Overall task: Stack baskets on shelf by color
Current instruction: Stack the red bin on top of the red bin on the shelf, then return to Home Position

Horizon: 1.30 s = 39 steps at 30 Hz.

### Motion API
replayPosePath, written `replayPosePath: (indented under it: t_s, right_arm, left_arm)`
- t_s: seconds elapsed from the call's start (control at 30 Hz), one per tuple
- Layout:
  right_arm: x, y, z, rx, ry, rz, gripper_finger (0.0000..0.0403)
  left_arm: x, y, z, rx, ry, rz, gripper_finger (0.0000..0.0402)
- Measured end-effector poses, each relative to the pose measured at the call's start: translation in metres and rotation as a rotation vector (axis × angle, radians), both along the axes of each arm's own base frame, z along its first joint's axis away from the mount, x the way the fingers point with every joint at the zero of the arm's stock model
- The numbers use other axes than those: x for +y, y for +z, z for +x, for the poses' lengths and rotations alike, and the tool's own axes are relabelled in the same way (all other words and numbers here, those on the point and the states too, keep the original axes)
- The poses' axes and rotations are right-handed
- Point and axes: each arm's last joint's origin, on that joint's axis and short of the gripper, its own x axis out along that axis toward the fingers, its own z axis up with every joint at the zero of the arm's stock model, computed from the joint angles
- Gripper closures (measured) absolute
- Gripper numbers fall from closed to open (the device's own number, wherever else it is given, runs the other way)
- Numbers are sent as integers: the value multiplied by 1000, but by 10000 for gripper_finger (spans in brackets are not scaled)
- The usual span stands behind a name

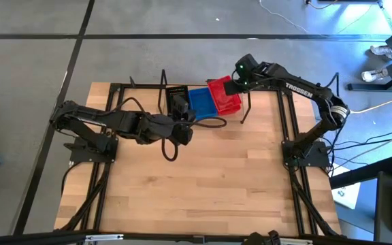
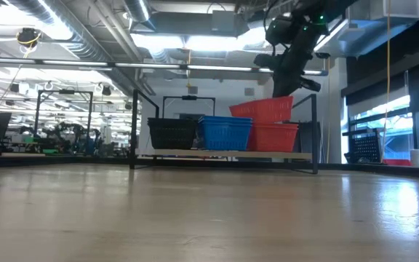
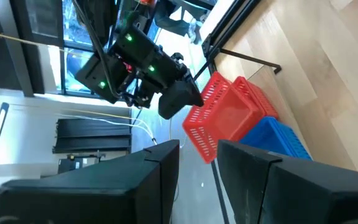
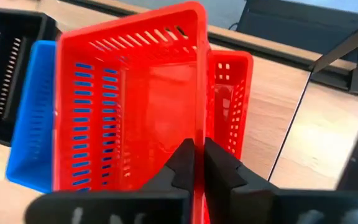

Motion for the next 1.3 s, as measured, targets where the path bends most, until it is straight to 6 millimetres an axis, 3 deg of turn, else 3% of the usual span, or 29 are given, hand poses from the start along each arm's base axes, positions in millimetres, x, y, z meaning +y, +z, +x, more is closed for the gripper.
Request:
replayPosePath:
  t_s: [0.33,0.87,1.07,1.17,1.3]
  right_arm:
    - [-6,-15,8,36,27,27,341]
    - [-4,-5,4,-25,54,31,337]
    - [-2,5,-2,-10,69,-44,337]
    - [2,15,-8,-9,45,-98,337]
    - [12,35,-20,-32,137,-182,337]
  left_arm:
    - [0,0,0,0,0,1,298]
    - [1,0,-1,-6,53,18,298]
    - [1,0,-1,-8,58,19,298]
    - [1,0,-1,-12,62,14,298]
    - [2,2,-4,-77,87,-66,298]
